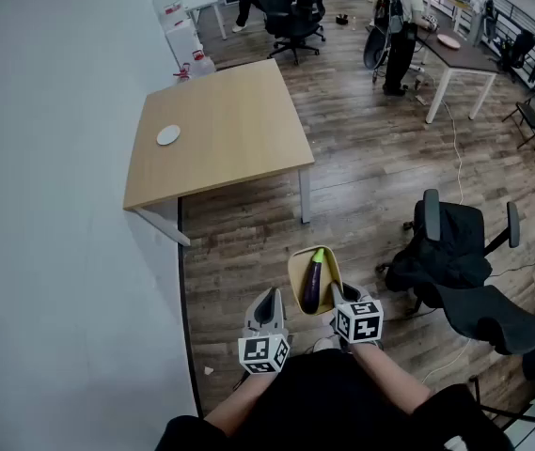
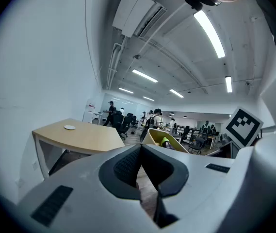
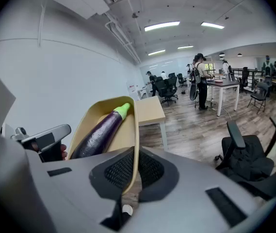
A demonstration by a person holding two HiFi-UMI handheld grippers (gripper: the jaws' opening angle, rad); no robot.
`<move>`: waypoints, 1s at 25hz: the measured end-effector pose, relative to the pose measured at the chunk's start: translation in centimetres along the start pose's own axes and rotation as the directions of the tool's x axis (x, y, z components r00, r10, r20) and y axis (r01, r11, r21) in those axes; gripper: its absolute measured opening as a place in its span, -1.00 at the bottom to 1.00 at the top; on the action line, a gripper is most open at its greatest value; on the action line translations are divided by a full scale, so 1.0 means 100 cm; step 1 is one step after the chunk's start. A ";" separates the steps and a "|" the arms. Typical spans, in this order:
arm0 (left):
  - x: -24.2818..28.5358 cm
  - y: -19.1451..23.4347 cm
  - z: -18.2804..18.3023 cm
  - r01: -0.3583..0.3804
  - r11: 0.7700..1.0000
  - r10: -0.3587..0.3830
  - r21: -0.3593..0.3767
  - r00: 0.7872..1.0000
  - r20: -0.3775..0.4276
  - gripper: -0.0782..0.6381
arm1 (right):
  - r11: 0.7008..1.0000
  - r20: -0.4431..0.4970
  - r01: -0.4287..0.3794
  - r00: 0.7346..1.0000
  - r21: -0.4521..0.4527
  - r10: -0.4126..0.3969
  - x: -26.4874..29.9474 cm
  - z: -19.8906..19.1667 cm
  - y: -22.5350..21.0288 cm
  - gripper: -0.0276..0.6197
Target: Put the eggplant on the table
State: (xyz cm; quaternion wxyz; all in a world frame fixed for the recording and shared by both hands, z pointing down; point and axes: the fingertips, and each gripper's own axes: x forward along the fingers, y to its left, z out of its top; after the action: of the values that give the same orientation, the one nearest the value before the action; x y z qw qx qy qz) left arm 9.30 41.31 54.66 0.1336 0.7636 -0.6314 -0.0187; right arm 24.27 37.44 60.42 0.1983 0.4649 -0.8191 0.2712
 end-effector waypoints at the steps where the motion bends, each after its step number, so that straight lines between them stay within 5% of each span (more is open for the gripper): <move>1: 0.002 -0.001 0.000 -0.001 1.000 0.001 0.000 1.000 0.003 -0.75 | 1.000 -0.001 -0.007 1.000 -0.004 0.007 0.002 0.000 -0.002 -0.73; 13: 0.023 -0.029 -0.021 0.004 1.000 -0.004 -0.020 1.000 -0.006 -0.75 | 0.992 -0.024 -0.029 0.999 0.120 0.032 0.010 -0.018 -0.050 -0.72; 25: 0.117 0.001 -0.009 0.044 0.999 -0.045 -0.010 0.999 -0.024 -0.75 | 0.995 -0.071 0.030 0.997 0.095 -0.023 0.074 0.027 -0.080 -0.72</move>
State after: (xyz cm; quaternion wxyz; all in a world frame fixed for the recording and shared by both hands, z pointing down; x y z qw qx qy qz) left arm 11.72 30.16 57.16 0.1443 0.7770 -0.6125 -0.0155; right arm 27.41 27.58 64.69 0.2078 0.4749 -0.7915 0.3237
